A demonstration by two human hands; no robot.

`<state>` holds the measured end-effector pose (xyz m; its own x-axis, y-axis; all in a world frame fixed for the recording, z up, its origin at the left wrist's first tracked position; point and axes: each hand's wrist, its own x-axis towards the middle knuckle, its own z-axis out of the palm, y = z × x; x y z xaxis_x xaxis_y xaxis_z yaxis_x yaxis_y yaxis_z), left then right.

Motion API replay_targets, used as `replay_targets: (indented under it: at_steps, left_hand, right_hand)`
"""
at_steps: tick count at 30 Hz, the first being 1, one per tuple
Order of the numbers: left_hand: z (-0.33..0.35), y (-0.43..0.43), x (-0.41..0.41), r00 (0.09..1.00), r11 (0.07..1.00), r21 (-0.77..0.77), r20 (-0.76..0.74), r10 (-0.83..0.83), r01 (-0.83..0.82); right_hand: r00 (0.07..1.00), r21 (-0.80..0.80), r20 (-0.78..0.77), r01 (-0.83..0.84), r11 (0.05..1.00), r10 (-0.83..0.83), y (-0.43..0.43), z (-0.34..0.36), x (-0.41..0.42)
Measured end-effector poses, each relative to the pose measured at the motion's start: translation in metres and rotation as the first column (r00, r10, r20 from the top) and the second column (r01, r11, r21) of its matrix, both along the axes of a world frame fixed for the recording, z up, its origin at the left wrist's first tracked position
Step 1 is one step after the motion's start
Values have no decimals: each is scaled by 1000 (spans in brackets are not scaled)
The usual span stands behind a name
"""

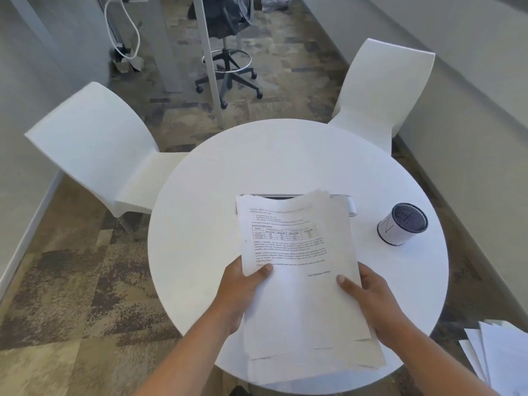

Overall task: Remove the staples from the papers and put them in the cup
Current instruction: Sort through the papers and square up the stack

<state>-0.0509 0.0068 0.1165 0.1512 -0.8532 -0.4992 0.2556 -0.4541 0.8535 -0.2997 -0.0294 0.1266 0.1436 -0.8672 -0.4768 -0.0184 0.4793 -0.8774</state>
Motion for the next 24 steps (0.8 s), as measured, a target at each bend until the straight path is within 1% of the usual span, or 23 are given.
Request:
replay_targets:
  at_steps: [2,4,6,8,10,12,15,20,24]
  left_hand:
    - [3,-1,-2,1000,1000,2,7,-13,13]
    - [7,-6,-5,999,999,-45,44,-24,26]
    - [12,-11,-8,997,994,-110,78,4,5]
    - [15,-16,-12,989,980,-199,143,44,-15]
    - [14,-19,-13,974,960,-280,214,71,-9]
    - [16,-21,-14,974,946,-322,204,96,-25]
    - [16,-20,-18,984,943,-334,161,71,-13]
    - [24,-19,-20,988,935,-354,135,73,-20]
    - [35,-18,-20,993,907,-420,116,25,26]
  right_hand:
    - [1000,-47,-13,-2,999,2,-4,1,0]
    - [1000,-104,20,19,994,-17,-9,8,1]
    - [999,-160,26,45,986,-41,-15,15,3]
    - [997,-212,4,74,974,-75,-21,18,5]
    - [995,-284,-51,67,956,-84,-24,21,7]
    - [995,-333,-77,29,942,-58,-25,22,10]
    - [995,-347,-94,-19,938,-14,-24,21,11]
    - [994,-323,-105,-5,946,-31,-24,14,8]
    - [980,-307,-197,-32,951,-31,-24,14,3]
